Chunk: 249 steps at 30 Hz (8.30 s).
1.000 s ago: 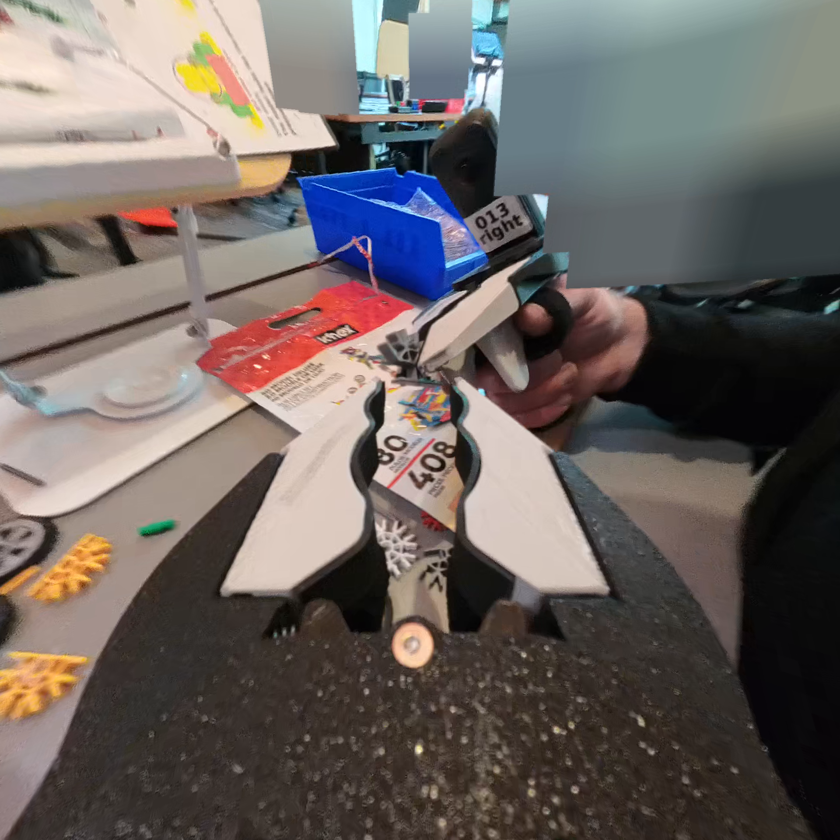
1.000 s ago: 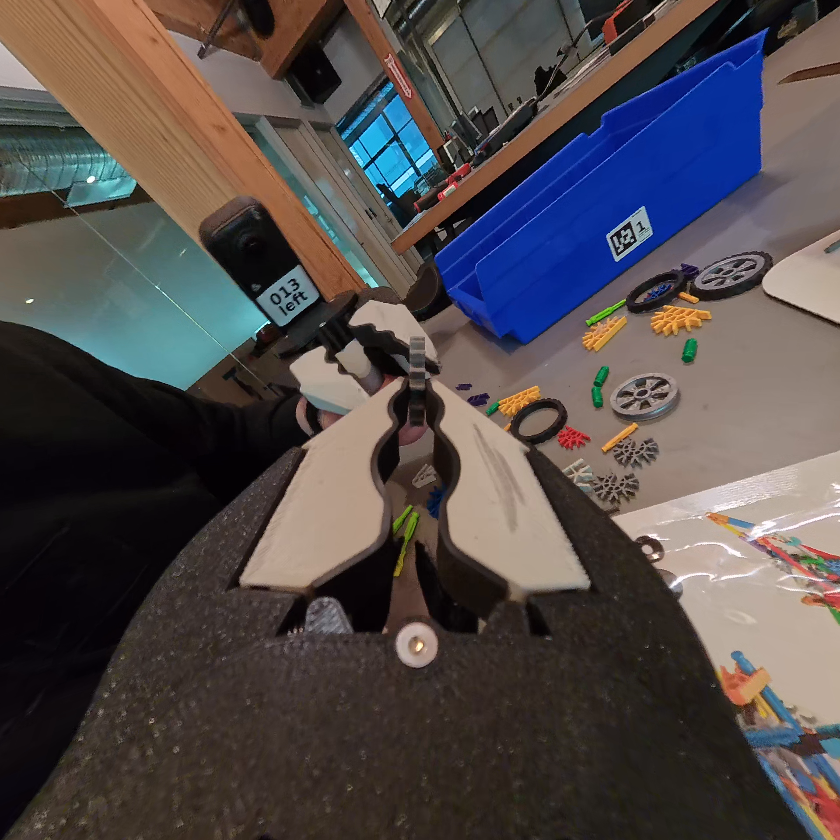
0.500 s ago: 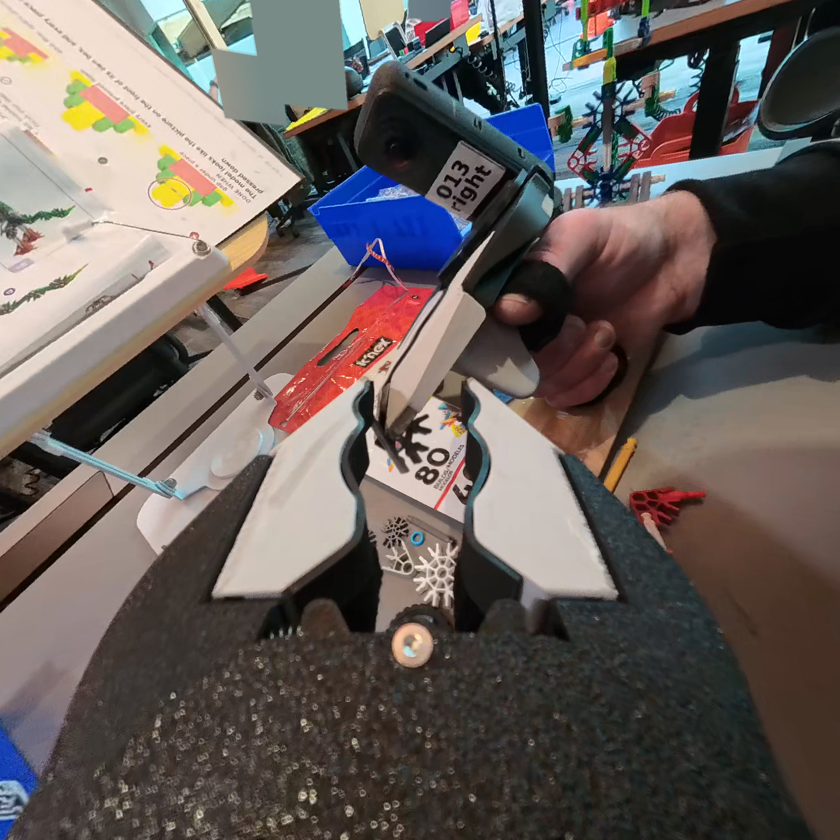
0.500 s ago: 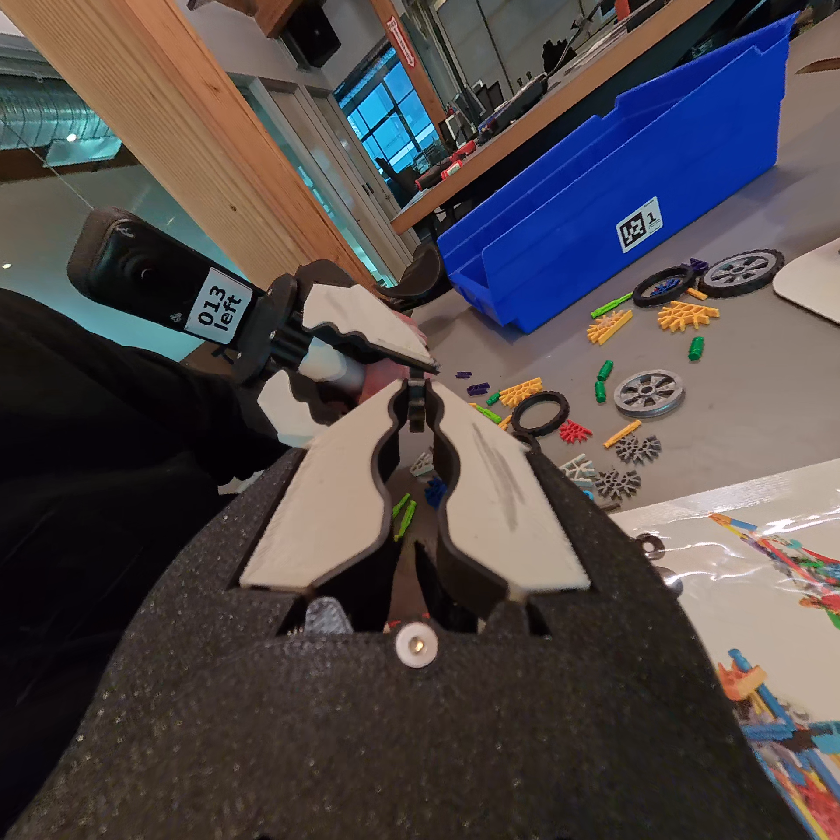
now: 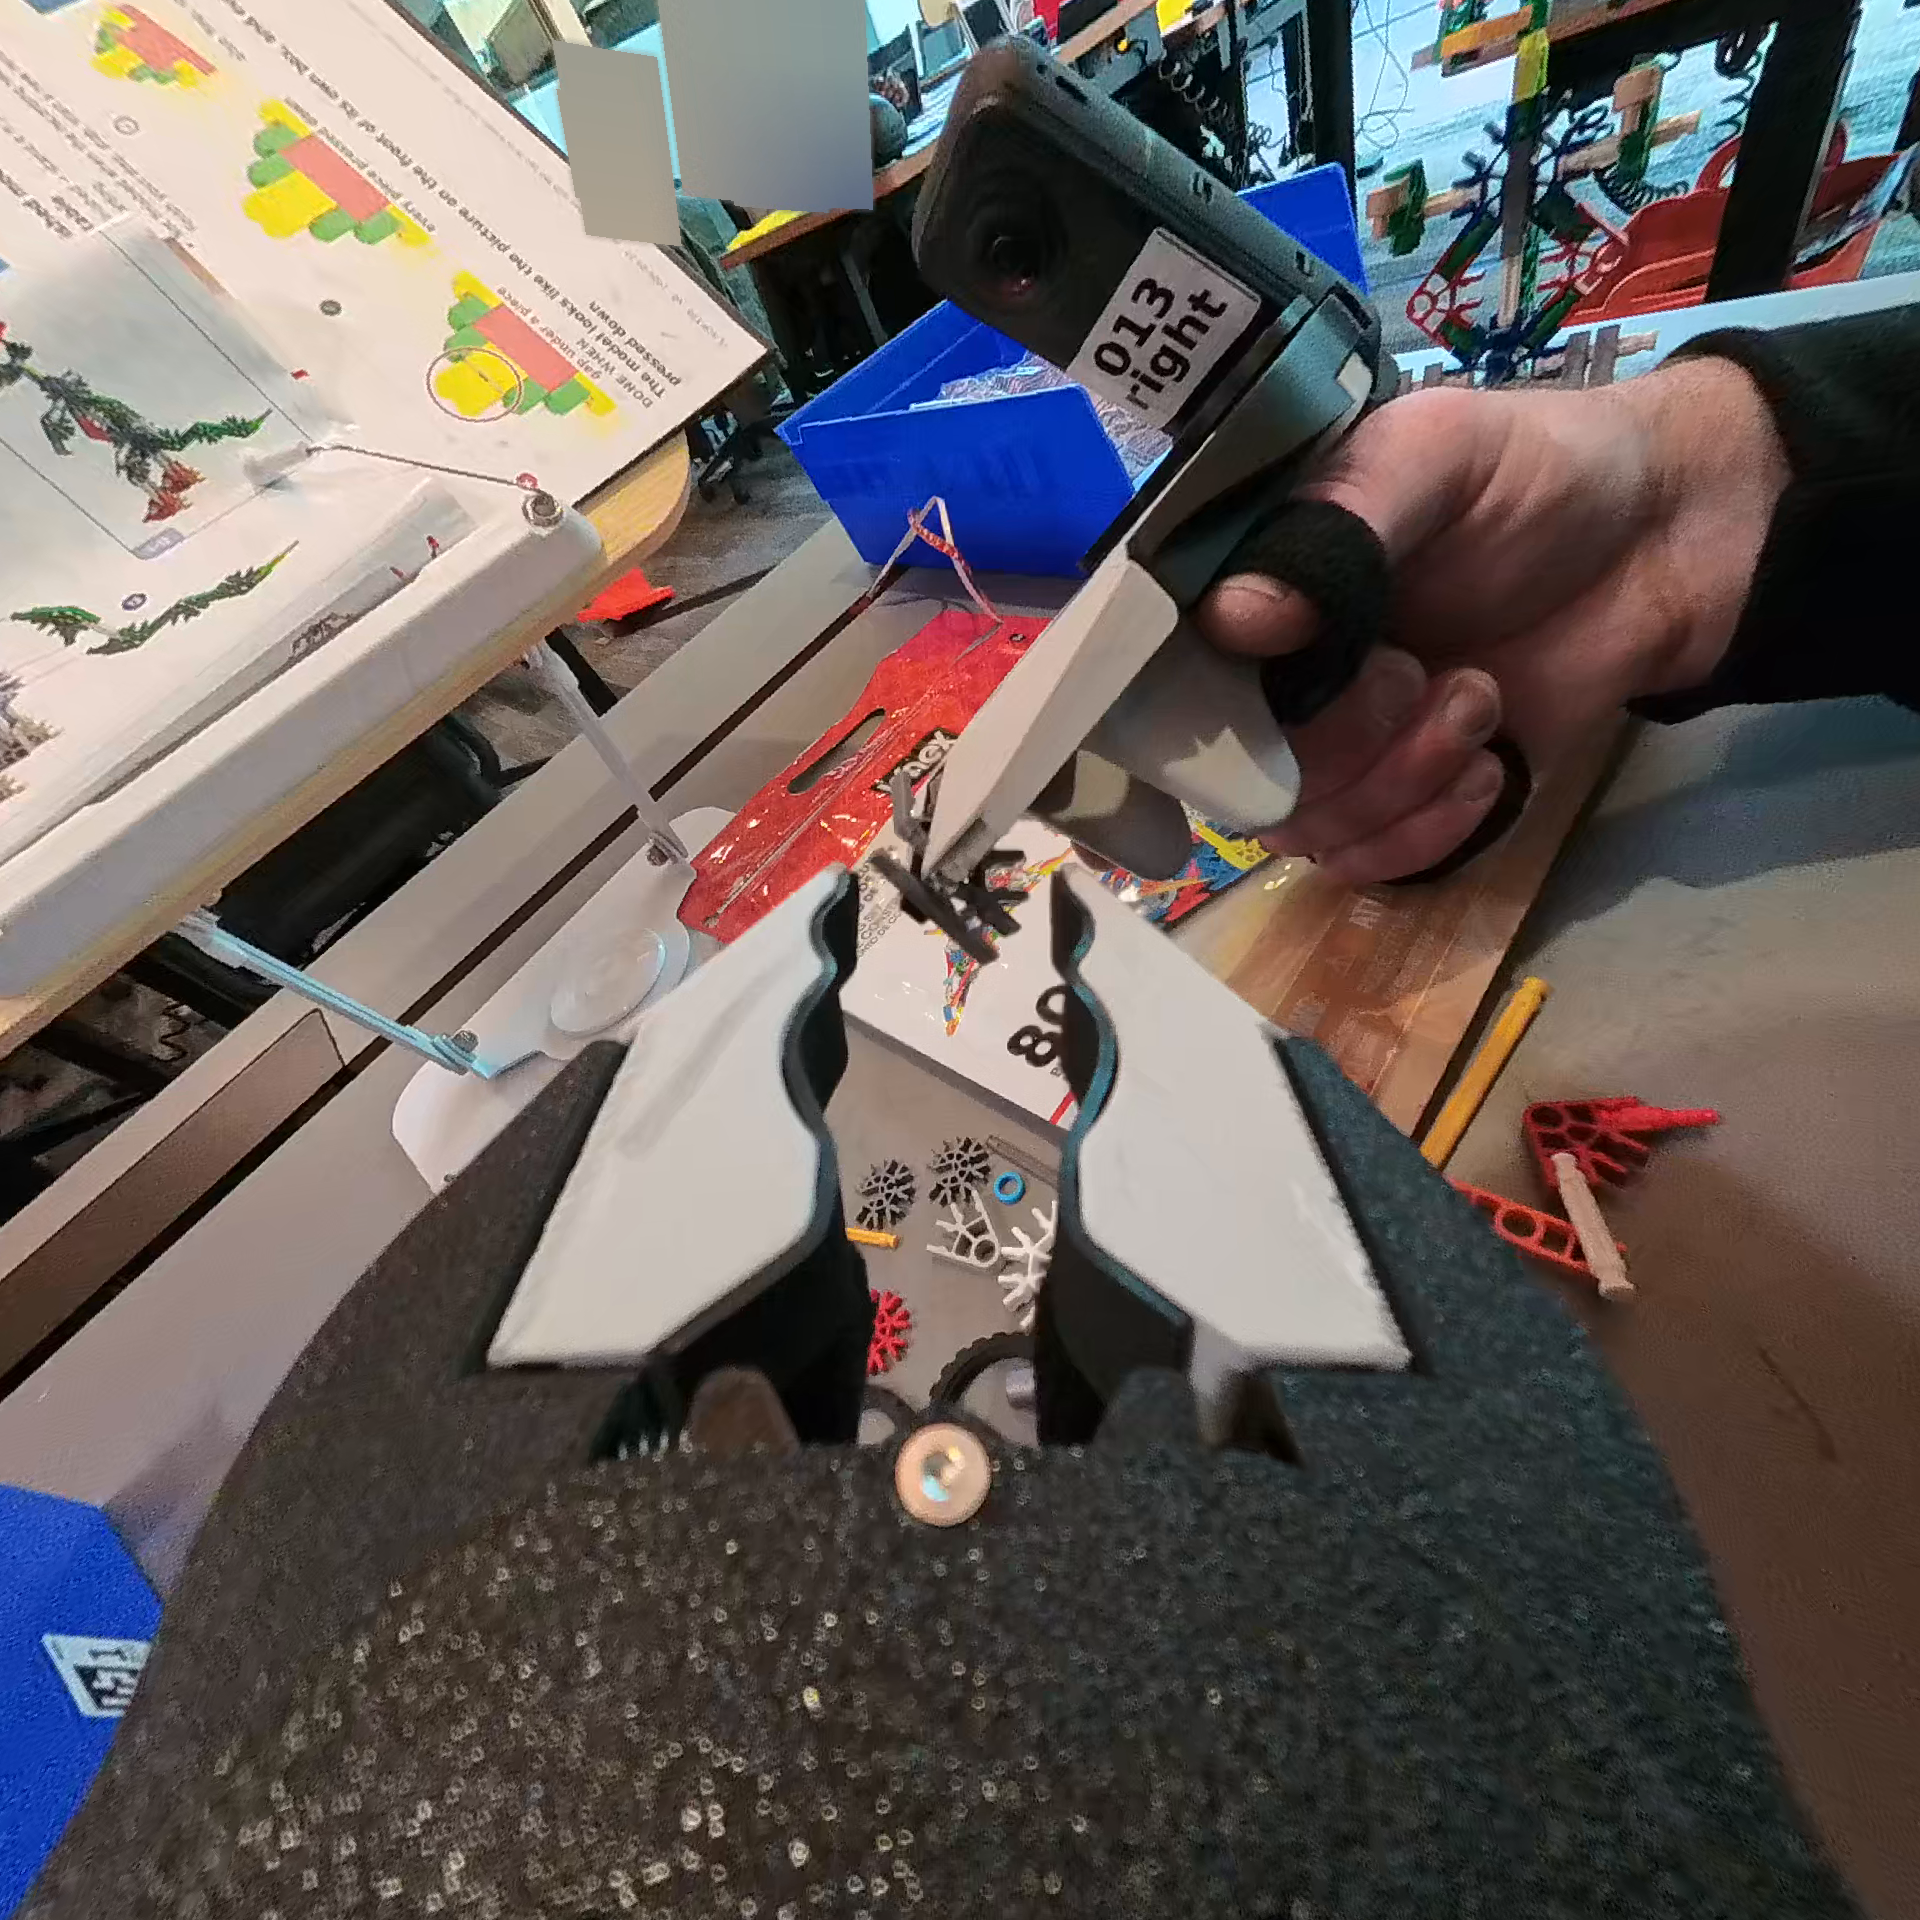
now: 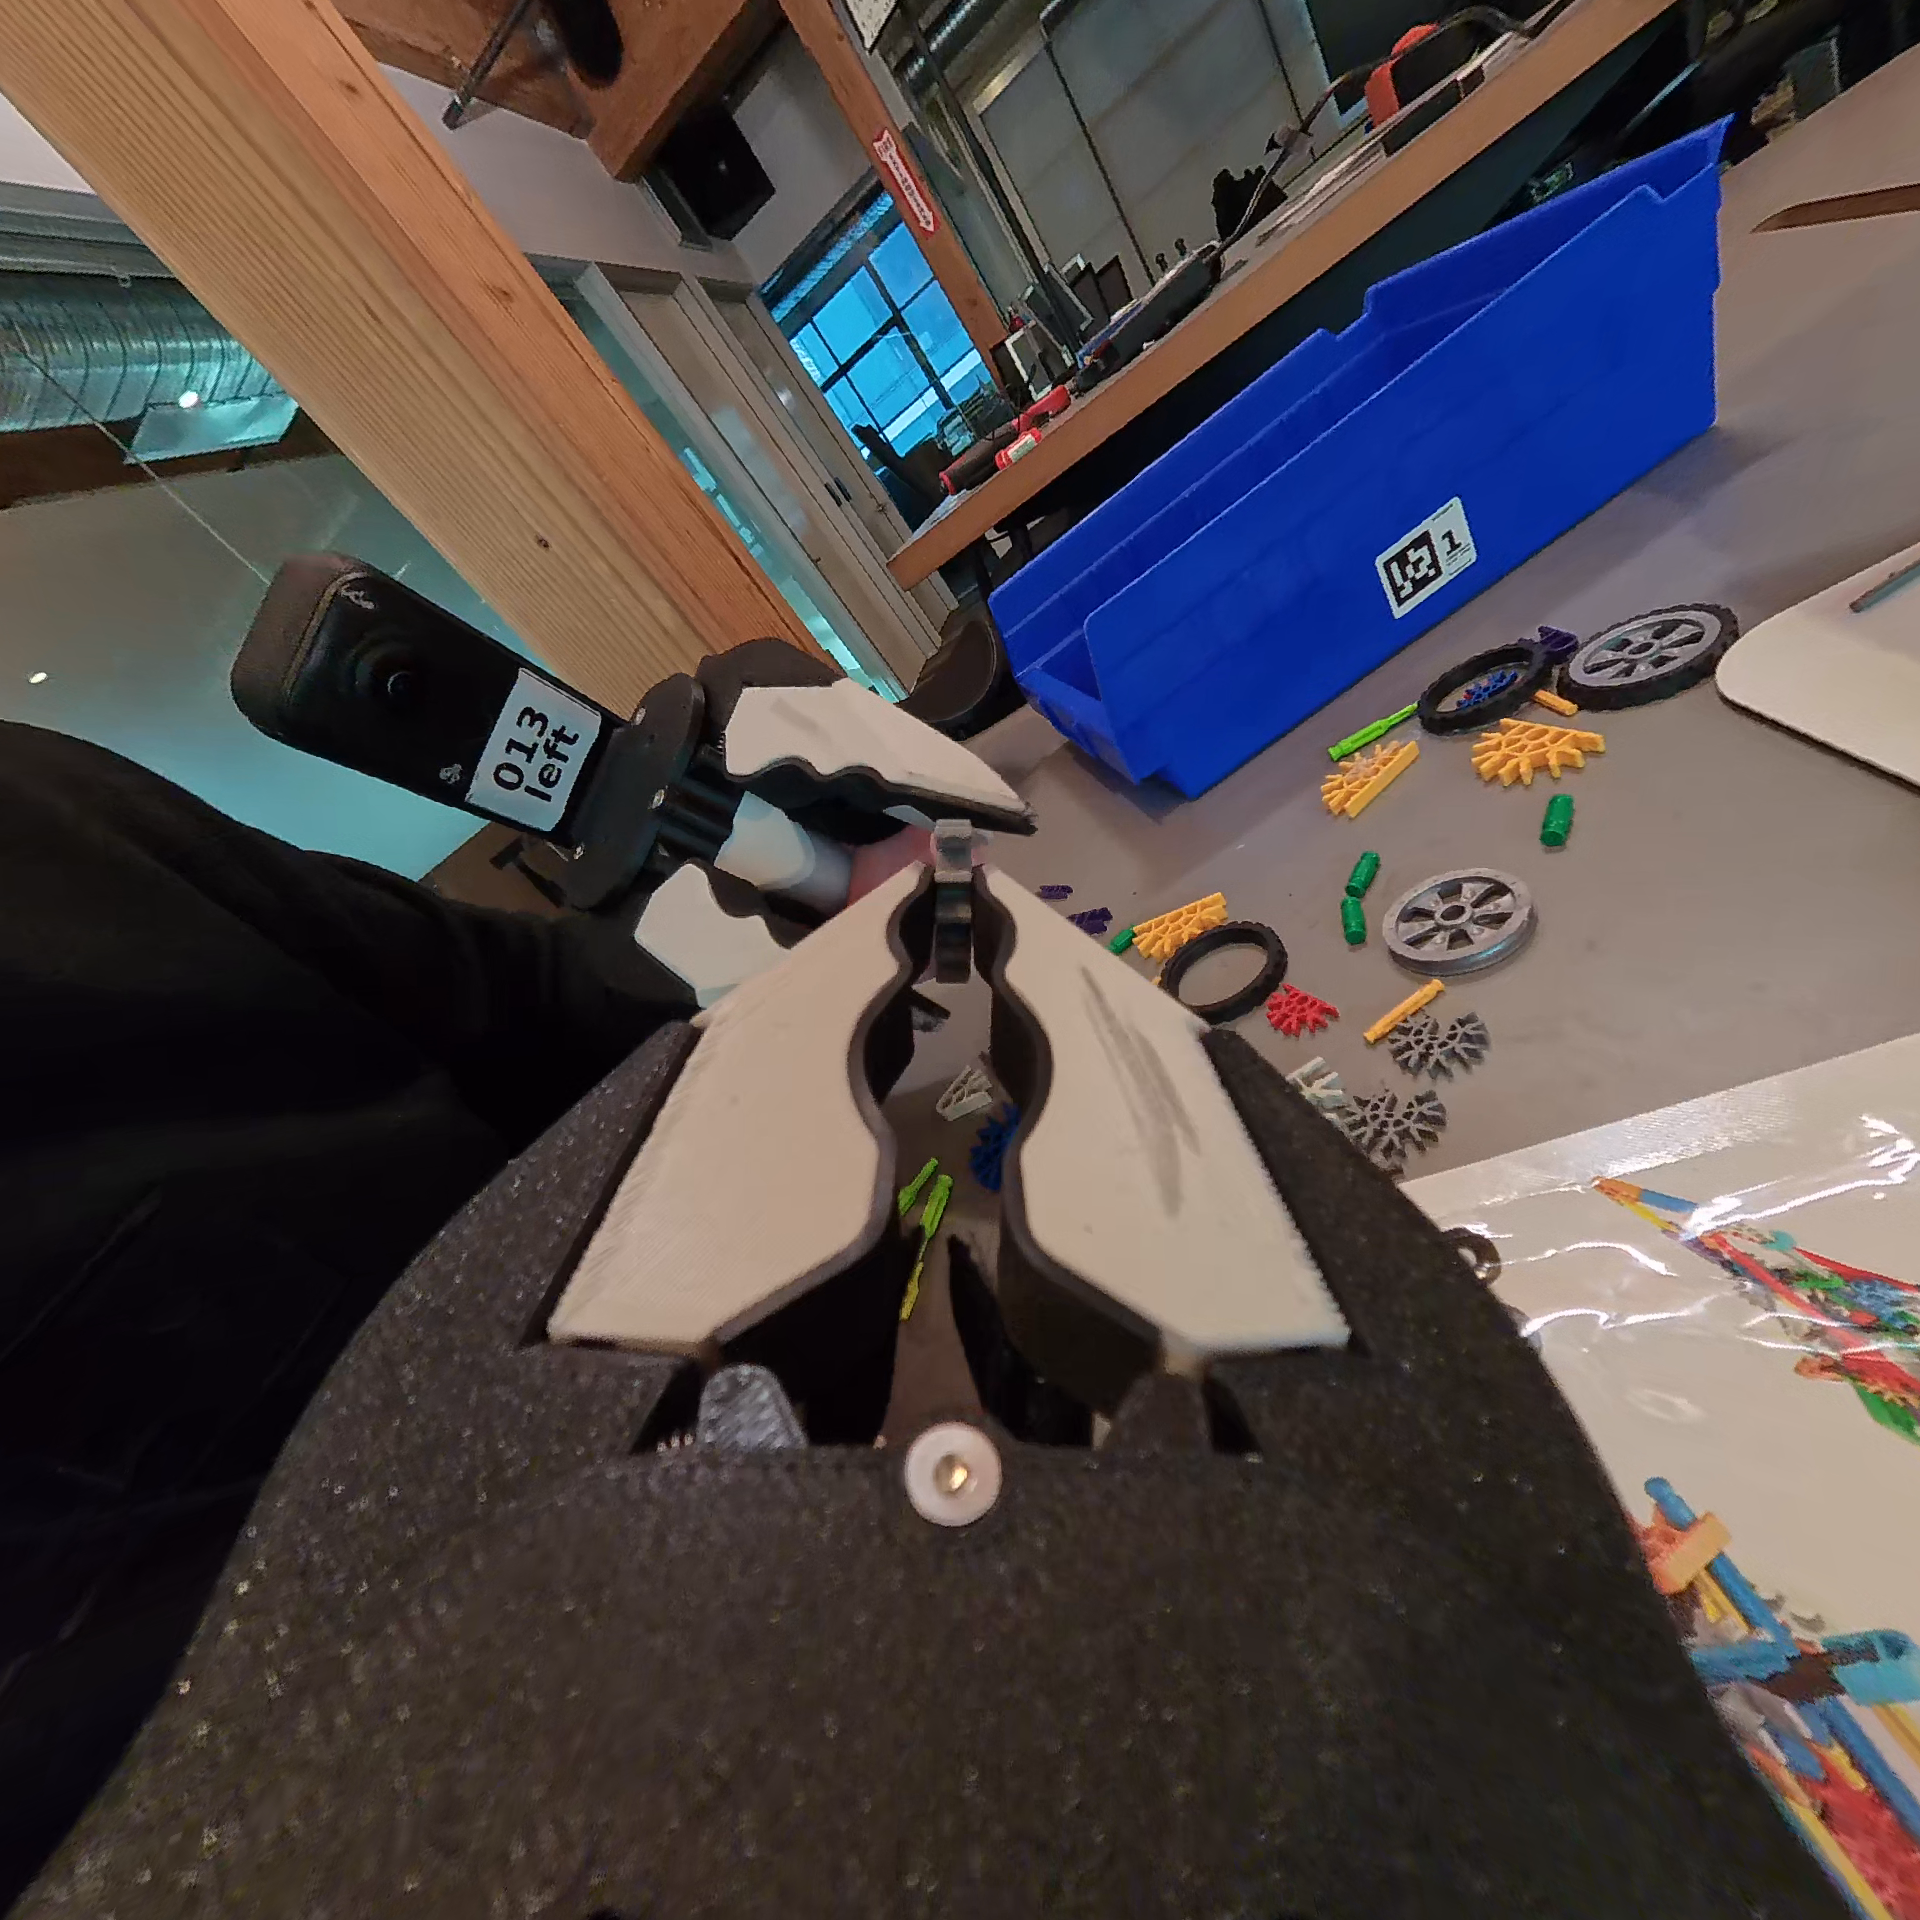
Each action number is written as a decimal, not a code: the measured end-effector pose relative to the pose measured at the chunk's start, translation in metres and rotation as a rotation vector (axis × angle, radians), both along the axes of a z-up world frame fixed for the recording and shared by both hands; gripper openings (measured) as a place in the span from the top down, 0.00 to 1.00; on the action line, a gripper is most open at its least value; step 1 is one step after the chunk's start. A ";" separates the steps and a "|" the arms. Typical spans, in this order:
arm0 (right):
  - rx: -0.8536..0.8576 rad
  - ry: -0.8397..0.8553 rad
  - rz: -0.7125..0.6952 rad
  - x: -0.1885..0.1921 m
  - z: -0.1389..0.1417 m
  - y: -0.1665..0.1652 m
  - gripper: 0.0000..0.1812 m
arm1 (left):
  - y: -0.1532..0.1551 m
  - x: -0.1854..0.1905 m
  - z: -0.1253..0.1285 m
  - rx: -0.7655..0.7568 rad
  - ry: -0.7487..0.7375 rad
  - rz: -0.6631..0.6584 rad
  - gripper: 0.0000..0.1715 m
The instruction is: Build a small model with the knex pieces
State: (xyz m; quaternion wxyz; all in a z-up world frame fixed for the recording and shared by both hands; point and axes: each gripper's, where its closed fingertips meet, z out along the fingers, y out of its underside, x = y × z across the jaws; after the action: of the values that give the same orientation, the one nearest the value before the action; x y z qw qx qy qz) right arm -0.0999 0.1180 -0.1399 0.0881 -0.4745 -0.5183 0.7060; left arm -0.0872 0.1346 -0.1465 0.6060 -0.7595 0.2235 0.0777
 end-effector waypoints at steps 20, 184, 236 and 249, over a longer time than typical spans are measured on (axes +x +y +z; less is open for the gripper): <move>-0.006 -0.005 -0.020 0.000 0.000 0.006 0.97 | -0.004 -0.008 -0.004 -0.012 0.040 0.021 0.88; 0.145 -0.060 0.119 -0.002 -0.032 -0.051 0.98 | -0.069 -0.020 -0.020 0.079 0.077 0.098 0.80; 0.145 -0.071 0.139 0.000 -0.033 -0.055 0.97 | -0.069 -0.016 -0.031 0.061 0.078 0.111 0.79; 0.100 -0.081 0.169 0.002 -0.032 -0.059 0.97 | -0.070 -0.011 -0.030 0.072 0.107 0.105 0.78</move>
State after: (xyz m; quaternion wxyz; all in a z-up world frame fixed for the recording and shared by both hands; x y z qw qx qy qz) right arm -0.0983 0.0587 -0.1721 0.0306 -0.4524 -0.5941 0.6644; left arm -0.0981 0.0649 -0.1765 0.6151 -0.7427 0.2125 0.1580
